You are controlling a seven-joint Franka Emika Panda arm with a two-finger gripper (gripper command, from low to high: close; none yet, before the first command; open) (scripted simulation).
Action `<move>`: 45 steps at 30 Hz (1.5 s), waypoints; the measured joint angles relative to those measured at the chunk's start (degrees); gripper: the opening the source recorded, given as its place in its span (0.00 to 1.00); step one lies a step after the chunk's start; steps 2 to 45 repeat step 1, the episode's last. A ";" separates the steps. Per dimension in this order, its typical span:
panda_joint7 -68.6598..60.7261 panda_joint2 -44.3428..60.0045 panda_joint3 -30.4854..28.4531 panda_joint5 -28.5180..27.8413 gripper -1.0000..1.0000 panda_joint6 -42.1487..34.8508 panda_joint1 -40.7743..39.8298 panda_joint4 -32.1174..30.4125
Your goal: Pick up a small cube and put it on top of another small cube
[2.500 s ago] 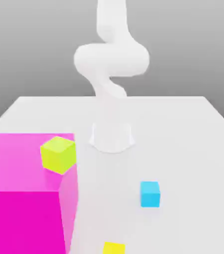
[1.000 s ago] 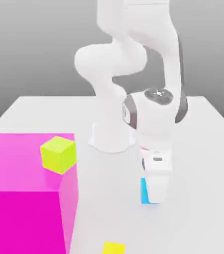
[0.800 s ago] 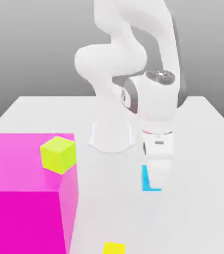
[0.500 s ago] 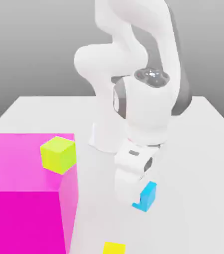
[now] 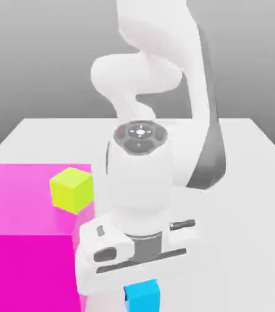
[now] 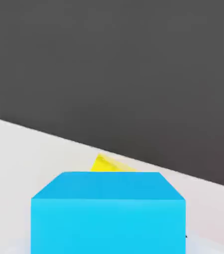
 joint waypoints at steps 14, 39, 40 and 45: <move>0.00 0.00 0.00 0.00 1.00 0.00 0.00 0.00; 0.00 0.00 0.00 0.00 1.00 0.00 0.00 0.00; 0.00 0.00 0.00 0.00 1.00 0.00 0.00 0.00; 0.00 0.00 0.00 0.00 1.00 0.00 0.00 0.00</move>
